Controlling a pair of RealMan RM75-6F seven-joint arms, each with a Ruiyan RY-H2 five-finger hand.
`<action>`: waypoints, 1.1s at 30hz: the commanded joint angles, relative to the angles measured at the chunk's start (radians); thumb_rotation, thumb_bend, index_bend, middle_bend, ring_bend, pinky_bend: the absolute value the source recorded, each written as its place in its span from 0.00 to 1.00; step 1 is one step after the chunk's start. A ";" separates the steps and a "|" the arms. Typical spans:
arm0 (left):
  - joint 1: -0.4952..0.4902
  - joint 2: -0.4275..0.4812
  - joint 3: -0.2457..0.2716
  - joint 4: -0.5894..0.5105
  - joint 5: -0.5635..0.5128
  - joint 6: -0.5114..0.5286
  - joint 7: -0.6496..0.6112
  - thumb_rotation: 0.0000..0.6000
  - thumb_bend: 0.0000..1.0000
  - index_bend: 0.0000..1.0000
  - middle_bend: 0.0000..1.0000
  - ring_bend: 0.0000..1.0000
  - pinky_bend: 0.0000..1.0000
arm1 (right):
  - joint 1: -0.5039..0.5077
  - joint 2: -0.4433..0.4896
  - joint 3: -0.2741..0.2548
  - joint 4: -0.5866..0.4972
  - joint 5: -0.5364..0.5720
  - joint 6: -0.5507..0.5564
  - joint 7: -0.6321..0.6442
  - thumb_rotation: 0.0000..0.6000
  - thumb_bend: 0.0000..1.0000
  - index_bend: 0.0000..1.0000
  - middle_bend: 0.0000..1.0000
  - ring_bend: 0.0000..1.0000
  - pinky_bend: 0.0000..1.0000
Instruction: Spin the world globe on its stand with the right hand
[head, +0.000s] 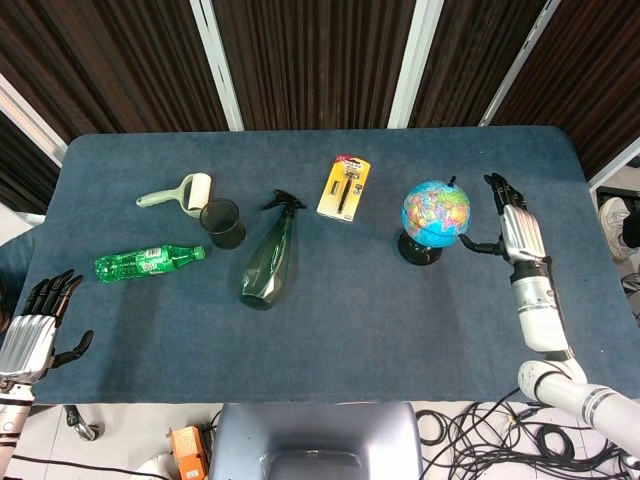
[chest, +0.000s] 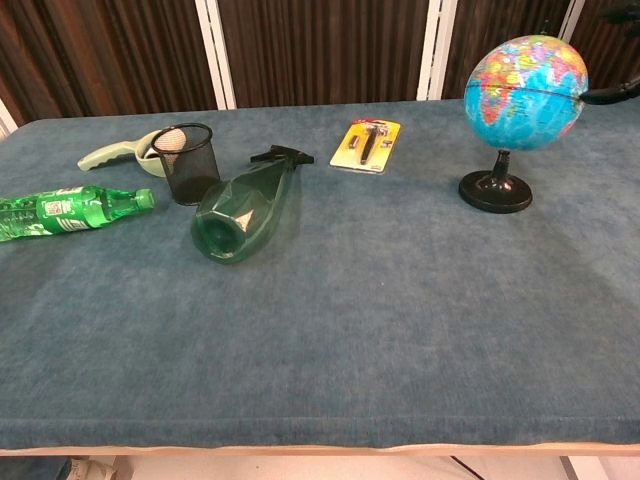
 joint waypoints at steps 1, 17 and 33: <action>-0.001 -0.001 0.001 0.000 -0.001 -0.003 0.002 1.00 0.35 0.00 0.00 0.00 0.00 | 0.006 -0.005 0.003 0.044 0.017 -0.027 0.006 1.00 0.14 0.00 0.00 0.00 0.00; -0.001 0.000 -0.007 -0.002 -0.015 -0.005 0.013 1.00 0.35 0.00 0.00 0.00 0.00 | -0.054 0.008 -0.045 0.094 -0.098 0.055 0.082 1.00 0.13 0.00 0.00 0.00 0.00; -0.001 0.007 -0.007 -0.018 -0.020 -0.012 0.029 1.00 0.35 0.00 0.00 0.00 0.00 | -0.014 0.022 -0.002 -0.165 -0.095 0.119 -0.066 1.00 0.13 0.00 0.00 0.00 0.00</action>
